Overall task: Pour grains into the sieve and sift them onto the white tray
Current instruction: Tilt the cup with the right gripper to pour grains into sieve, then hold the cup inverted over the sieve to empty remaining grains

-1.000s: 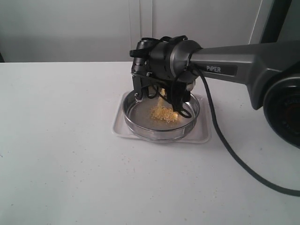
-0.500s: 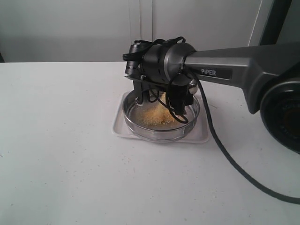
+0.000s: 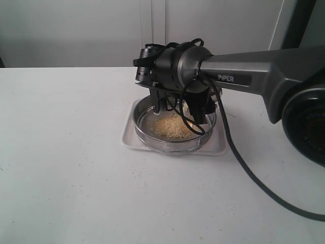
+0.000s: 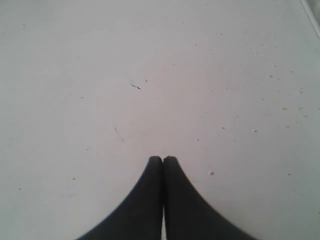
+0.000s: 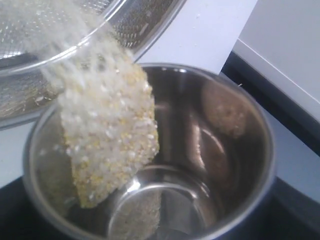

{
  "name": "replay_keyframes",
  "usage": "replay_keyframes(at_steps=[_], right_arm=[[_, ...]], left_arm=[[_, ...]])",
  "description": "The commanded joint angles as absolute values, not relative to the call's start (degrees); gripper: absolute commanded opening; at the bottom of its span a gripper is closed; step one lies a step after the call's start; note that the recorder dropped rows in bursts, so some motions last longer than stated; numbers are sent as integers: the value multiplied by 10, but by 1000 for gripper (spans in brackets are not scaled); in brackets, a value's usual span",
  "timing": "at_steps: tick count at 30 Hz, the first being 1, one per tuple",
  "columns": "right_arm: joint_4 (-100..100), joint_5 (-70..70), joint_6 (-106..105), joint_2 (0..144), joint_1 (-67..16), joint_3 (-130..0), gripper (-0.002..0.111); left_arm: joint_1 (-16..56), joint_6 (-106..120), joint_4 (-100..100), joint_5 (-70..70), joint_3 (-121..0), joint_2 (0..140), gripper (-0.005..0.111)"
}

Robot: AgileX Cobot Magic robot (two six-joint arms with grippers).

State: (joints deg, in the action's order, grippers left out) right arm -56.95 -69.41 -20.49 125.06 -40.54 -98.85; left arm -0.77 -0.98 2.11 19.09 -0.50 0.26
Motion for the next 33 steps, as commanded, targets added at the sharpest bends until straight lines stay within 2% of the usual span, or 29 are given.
replay_keyframes(at_steps=[1, 20, 33], right_arm=[[-609, -700, -208, 1246, -406, -993, 0], [-670, -700, -333, 1246, -406, -993, 0], [-669, -639, -389, 1246, -406, -993, 0]], left_arm=[[-10, -11, 24, 193, 0, 0, 0], [-10, -11, 24, 193, 0, 0, 0], [-10, -11, 24, 193, 0, 0, 0]])
